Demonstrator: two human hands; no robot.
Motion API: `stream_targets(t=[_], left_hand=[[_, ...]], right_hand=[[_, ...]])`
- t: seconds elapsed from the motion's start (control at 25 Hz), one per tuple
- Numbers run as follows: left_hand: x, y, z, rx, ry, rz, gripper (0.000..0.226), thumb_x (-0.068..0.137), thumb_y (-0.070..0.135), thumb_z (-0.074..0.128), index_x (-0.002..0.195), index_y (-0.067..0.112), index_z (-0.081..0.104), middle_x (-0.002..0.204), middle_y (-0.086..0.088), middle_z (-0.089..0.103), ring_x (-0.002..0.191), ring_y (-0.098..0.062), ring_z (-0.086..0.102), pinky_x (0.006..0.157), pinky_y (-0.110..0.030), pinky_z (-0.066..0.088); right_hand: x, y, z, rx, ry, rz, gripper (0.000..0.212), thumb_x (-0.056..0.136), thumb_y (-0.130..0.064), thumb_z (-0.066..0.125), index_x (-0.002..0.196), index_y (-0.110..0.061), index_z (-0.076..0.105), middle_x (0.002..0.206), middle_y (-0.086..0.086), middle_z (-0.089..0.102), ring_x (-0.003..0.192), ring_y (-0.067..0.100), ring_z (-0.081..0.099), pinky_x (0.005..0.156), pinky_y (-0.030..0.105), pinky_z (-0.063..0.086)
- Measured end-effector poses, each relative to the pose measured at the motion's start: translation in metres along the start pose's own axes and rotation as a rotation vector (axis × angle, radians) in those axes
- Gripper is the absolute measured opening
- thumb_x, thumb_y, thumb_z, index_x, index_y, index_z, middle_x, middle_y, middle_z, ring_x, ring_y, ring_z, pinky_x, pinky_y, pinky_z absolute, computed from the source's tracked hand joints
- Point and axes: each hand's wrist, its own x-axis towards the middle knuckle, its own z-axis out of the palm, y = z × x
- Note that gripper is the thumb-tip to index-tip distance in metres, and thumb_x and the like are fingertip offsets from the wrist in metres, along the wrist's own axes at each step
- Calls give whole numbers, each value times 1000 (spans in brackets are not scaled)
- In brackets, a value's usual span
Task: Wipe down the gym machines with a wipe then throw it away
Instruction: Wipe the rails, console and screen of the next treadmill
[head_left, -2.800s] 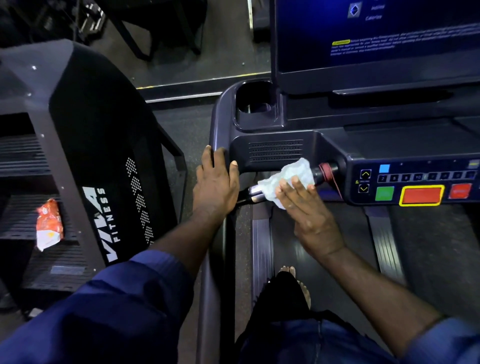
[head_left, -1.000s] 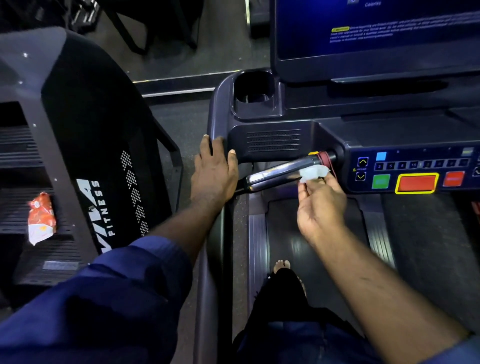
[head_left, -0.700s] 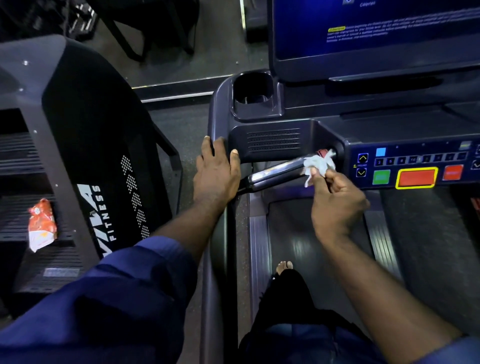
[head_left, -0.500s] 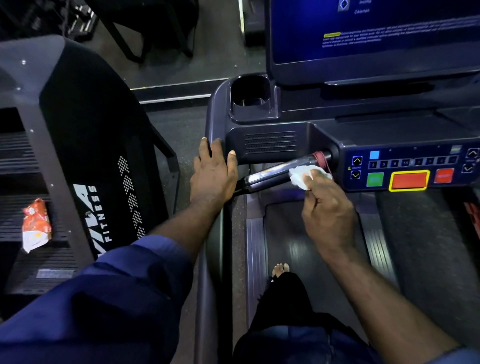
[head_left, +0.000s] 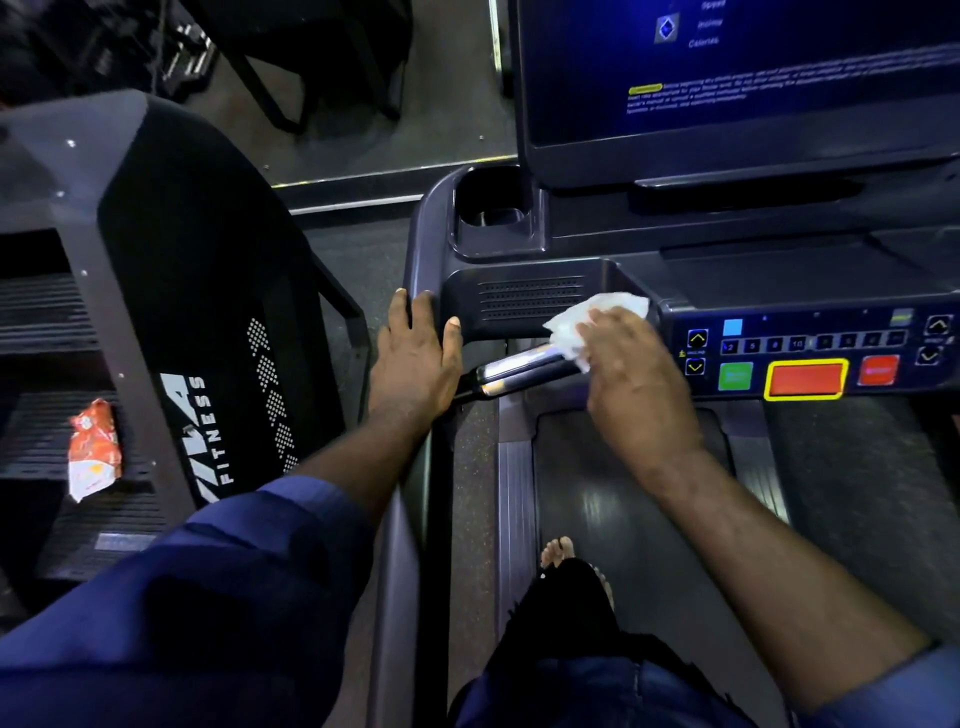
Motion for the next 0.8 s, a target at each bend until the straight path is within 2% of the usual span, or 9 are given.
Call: stream_targets(t=[0.08,0.24,0.36,0.44,0.52,0.6,0.72,0.76,0.8], left_hand=[[0,-2,-1,2,5,-12,50,108,52,36,151,27,34,171,-4,19,145,-36,38,108,-57,46],[-1,-2,-1,-1,-8,-19,48,108,52,37,149,27,35,171,-4,18,143,-35,39,104,-58,48],[0,-4,-2,-18,-15,-23,48,107,54,37,147,28,36,170,-4,19,139,-36,41,102,-59,49],[3,-7,-2,-47,-10,-27,48,106,53,38,148,28,37,170,-4,19,138,-37,42,103,-59,49],[0,-10,-3,-86,2,-29,51,106,49,43,152,27,36,171,-5,20,138,-38,42,105,-59,47],[-2,-11,-3,-139,-16,-35,61,105,44,47,159,22,27,170,-8,24,141,-39,42,108,-58,45],[-3,-15,-10,-361,-69,-230,69,107,46,49,162,16,21,158,-18,46,138,-39,49,108,-45,43],[-7,-17,-16,-419,-91,-303,66,108,49,47,161,17,25,154,-20,51,137,-40,52,104,-41,42],[-15,-20,-22,-438,-128,-346,65,109,52,44,161,18,27,154,-20,52,137,-40,53,104,-39,41]], right_hand=[[4,2,-4,-58,-20,86,52,86,9,56,138,5,58,145,21,57,143,36,44,123,41,34],[6,-11,-8,-80,-159,-54,53,86,6,53,139,2,58,143,16,60,142,31,45,120,39,39],[17,-1,-20,-129,-205,11,51,90,2,57,141,1,57,145,16,60,141,32,46,120,39,36],[20,-7,-20,-172,-256,-63,52,88,1,60,141,0,57,143,16,61,138,33,48,121,38,34],[23,-19,-16,-151,-293,-198,45,87,1,64,132,-4,64,134,12,67,130,32,55,116,37,39],[32,-27,-13,-113,-316,-259,36,87,-2,61,122,-9,68,123,8,70,120,30,58,109,40,45],[45,-47,-9,-204,-393,-379,46,81,-12,38,116,-7,68,112,12,71,110,33,62,102,45,50],[46,-56,-5,-210,-424,-407,46,78,-13,40,112,-5,70,107,14,73,105,34,66,101,44,53],[45,-66,0,-199,-456,-433,41,76,-11,49,109,-3,72,104,15,74,101,34,68,100,41,55]])
